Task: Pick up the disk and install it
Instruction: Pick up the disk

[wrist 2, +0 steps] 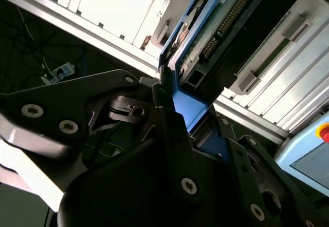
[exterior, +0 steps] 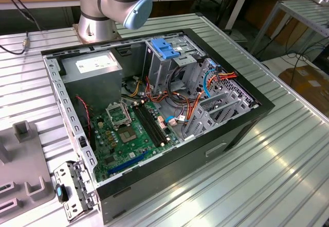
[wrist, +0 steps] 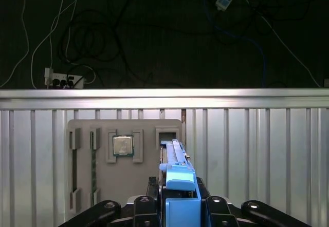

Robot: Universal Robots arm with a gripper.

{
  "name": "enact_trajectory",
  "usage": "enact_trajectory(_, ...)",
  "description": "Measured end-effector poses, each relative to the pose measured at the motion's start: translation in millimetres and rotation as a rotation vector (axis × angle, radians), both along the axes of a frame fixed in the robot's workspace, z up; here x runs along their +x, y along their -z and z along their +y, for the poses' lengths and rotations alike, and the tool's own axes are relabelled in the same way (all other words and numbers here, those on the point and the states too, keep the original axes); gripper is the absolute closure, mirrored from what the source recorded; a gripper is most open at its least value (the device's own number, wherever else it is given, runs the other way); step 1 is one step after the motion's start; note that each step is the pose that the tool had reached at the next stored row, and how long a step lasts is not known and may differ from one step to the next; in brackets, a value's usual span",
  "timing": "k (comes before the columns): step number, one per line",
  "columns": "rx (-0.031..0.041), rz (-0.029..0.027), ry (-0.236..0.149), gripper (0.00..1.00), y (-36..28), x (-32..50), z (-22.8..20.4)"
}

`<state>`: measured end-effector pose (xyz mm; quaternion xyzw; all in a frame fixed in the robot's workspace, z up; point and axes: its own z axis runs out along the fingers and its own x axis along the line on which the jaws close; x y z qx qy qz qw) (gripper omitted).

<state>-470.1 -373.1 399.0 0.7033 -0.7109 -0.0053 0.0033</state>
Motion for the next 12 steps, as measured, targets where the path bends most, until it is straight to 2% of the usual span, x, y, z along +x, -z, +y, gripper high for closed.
enact_trajectory(12,0.0,0.0,0.0,0.63,-8.0,0.0,0.0)
